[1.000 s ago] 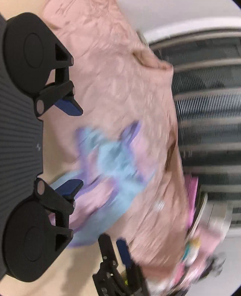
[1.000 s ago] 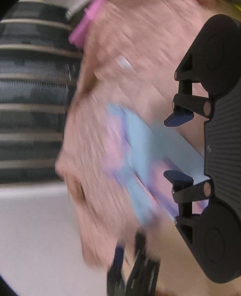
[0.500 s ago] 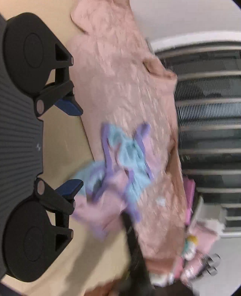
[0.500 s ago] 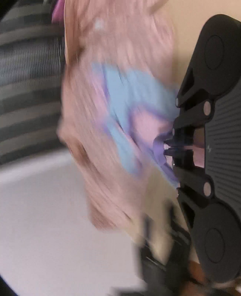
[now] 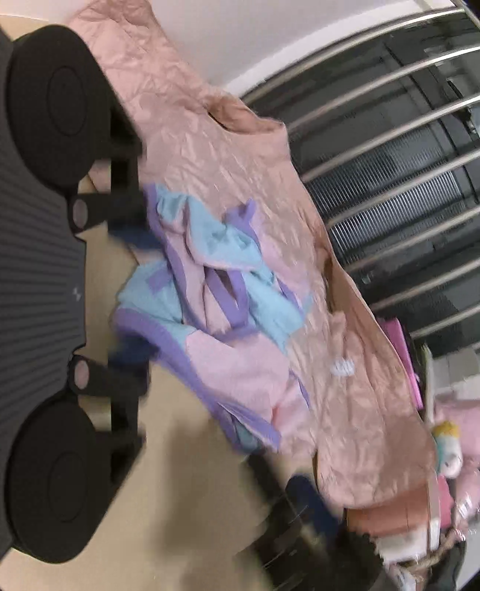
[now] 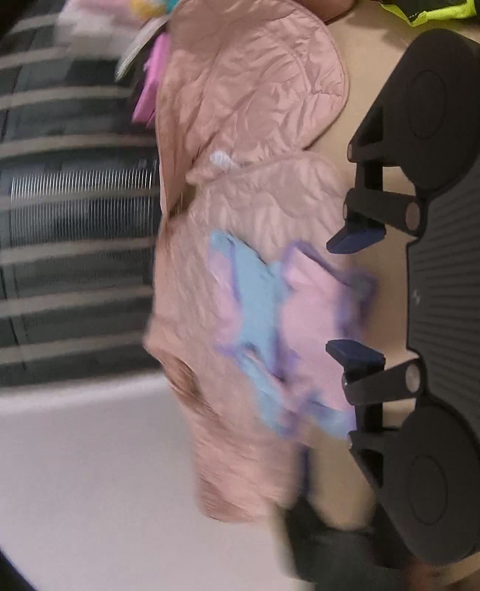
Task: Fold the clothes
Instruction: 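Grasp the purple-trimmed hem of the garment with the left tool, then grasp the hem with the right tool while the left tool holds it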
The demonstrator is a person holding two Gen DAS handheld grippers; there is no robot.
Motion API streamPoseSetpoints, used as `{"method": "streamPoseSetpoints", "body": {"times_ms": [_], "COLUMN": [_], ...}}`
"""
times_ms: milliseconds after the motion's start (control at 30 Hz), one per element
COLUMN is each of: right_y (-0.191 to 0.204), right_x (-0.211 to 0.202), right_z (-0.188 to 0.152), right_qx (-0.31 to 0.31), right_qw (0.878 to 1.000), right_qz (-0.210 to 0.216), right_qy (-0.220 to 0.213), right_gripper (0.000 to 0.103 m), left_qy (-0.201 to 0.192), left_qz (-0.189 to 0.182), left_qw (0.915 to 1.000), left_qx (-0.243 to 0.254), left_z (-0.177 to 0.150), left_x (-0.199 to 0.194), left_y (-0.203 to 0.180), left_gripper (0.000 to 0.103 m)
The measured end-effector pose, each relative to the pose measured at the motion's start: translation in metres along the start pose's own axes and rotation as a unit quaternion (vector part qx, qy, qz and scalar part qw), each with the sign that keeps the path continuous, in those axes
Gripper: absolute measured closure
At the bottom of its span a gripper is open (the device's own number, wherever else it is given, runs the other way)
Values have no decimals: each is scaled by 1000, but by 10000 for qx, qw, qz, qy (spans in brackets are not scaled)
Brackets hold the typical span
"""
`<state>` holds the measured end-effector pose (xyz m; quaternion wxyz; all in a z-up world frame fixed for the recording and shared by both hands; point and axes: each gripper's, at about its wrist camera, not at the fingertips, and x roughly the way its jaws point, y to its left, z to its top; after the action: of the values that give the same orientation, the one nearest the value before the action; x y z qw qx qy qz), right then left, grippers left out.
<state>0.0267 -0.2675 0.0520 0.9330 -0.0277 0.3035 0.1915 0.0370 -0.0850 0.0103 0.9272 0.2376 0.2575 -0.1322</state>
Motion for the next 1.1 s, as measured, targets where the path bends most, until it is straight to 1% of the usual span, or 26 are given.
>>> {"method": "streamPoseSetpoints", "body": {"times_ms": [33,67,100,167,233,333,400,433,500,533,567,600,633,700,767,800,833,867,900,933,967,1000,1033,1067,1100], "right_y": [6,12,16,20,24,27,29,31,33,34,34,33,32,32,35,39,43,50,57,68,78,89,102,114,125], "right_x": [2,6,12,26,38,46,50,50,54,55,52,44,34,0,-38,-54,-67,-76,-82,-83,-84,-82,-74,-66,-57], "right_z": [-6,-11,-13,-13,-10,-6,-3,-2,0,1,2,2,3,6,8,7,4,0,-6,-16,-26,-36,-46,-55,-60], "right_qx": [-206,-379,-475,-494,-414,-266,-208,-225,-337,-353,-307,-162,-39,86,79,19,-58,-163,-262,-352,-442,-528,-611,-705,-819], "right_qw": [9998,9991,9985,9977,9975,9977,9965,9957,9946,9944,9943,9943,9940,9923,9901,9901,9912,9939,9957,9967,9970,9967,9959,9948,9940], "right_qz": [-65,-147,-247,-451,-542,-598,-738,-818,-927,-956,-975,-978,-970,-935,-875,-805,-689,-502,-299,-74,152,364,557,692,704], "right_qy": [54,71,77,140,154,-174,-322,-360,-329,-293,-306,-396,-496,-813,-1094,-1152,-1127,-970,-831,-722,-612,-495,-366,-254,-179], "right_gripper": [52,52,52,53,53,54,54,54,71,100,103,103,103,103,103,103,103,98,97,92,80,74,70,70,70], "left_qy": [-10,-31,-65,-129,-150,-220,-201,-202,-216,-241,-266,-309,-431,-678,-846,-876,-852,-826,-792,-752,-719,-713,-712,-733,-755], "left_qz": [-67,-105,-82,-36,2,114,237,267,243,234,226,215,196,157,163,169,159,149,134,109,90,96,102,106,114], "left_qw": [9999,9996,9991,9972,9949,9954,9957,9951,9927,9912,9897,9883,9879,9866,9852,9845,9841,9835,9829,9825,9822,9821,9821,9824,9829], "left_qx": [-109,-247,-412,-737,-1001,-923,-870,-925,-1165,-1278,-1390,-1480,-1479,-1476,-1483,-1509,-1553,-1601,-1658,-1699,-1734,-1742,-1743,-1712,-1677], "left_z": [0,1,1,3,6,9,9,9,10,11,12,13,15,16,13,10,6,3,0,-1,-3,-2,-3,-3,-3], "left_x": [2,3,3,2,-2,-7,-8,-9,-14,-22,-29,-38,-54,-85,-112,-121,-127,-132,-135,-136,-137,-139,-141,-145,-148], "left_y": [4,8,13,23,32,37,37,39,45,49,53,57,60,63,71,76,78,81,83,84,85,85,86,86,86], "left_gripper": [89,94,96,96,96,96,96,96,99,101,101,101,101,101,101,101,101,101,101,101,101,101,101,101,101]}}
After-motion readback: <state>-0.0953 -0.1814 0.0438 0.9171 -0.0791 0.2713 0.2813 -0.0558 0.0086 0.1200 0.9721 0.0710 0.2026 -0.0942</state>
